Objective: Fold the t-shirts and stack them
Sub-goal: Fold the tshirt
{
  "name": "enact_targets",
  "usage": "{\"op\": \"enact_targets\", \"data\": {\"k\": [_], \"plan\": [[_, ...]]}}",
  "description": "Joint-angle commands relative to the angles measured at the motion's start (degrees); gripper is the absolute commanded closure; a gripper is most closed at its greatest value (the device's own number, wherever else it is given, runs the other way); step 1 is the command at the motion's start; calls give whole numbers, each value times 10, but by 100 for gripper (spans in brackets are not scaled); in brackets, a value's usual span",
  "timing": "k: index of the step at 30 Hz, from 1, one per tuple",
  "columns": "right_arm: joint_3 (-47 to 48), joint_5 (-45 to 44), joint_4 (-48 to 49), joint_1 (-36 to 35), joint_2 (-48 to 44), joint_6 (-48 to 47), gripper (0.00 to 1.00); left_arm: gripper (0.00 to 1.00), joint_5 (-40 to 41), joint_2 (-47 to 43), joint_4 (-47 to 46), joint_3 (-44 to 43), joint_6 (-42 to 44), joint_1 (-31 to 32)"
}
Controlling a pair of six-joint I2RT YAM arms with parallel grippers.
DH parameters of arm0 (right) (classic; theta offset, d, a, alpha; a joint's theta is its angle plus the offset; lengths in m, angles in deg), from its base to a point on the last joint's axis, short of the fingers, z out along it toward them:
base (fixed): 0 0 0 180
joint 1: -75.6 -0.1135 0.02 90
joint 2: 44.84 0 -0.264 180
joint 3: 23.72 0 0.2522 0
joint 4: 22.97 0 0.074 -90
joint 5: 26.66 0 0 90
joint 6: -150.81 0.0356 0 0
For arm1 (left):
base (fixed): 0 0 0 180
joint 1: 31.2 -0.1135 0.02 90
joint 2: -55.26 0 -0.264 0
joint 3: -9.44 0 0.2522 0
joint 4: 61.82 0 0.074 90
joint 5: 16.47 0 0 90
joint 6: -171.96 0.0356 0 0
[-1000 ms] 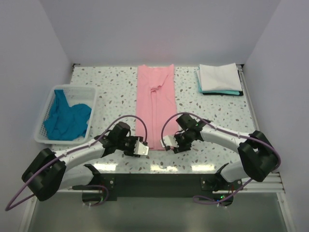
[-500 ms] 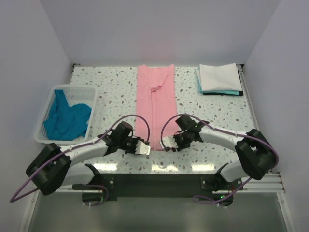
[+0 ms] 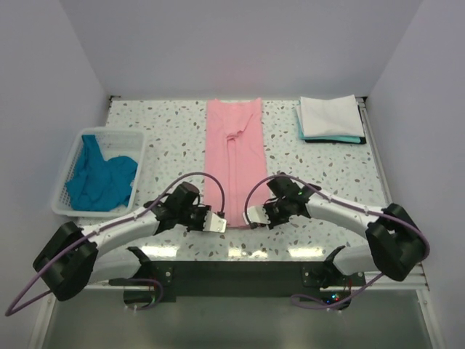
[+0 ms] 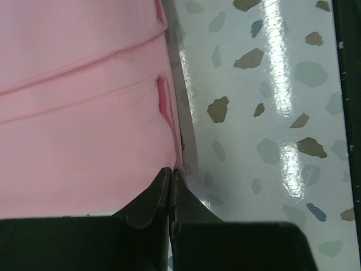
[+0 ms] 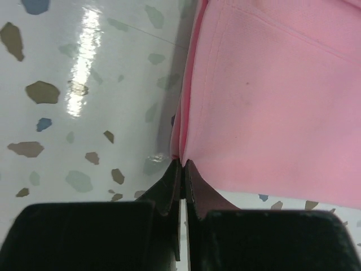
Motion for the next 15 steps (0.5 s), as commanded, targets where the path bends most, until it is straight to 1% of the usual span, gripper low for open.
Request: {"op": "enact_targets", "data": {"k": [1, 5, 7, 10, 12, 13, 15], "plan": [[-12, 13, -60, -20, -67, 4, 100, 100, -30, -51, 65, -18, -16, 23], [-9, 25, -123, -64, -121, 44, 100, 100, -39, -106, 107, -20, -62, 65], [1, 32, -139, -68, -140, 61, 100, 100, -48, -138, 134, -35, -83, 68], [33, 22, -164, -66, -150, 70, 100, 100, -34, -154, 165, -68, -89, 66], [56, 27, -171, -52, -141, 72, 100, 100, -31, -148, 183, -98, -76, 55], [83, 33, -174, -44, -135, 70, 100, 100, -35, -142, 188, -109, -70, 47], [115, 43, -191, -21, -106, 56, 100, 100, -50, -127, 194, -143, -48, 9]]}}
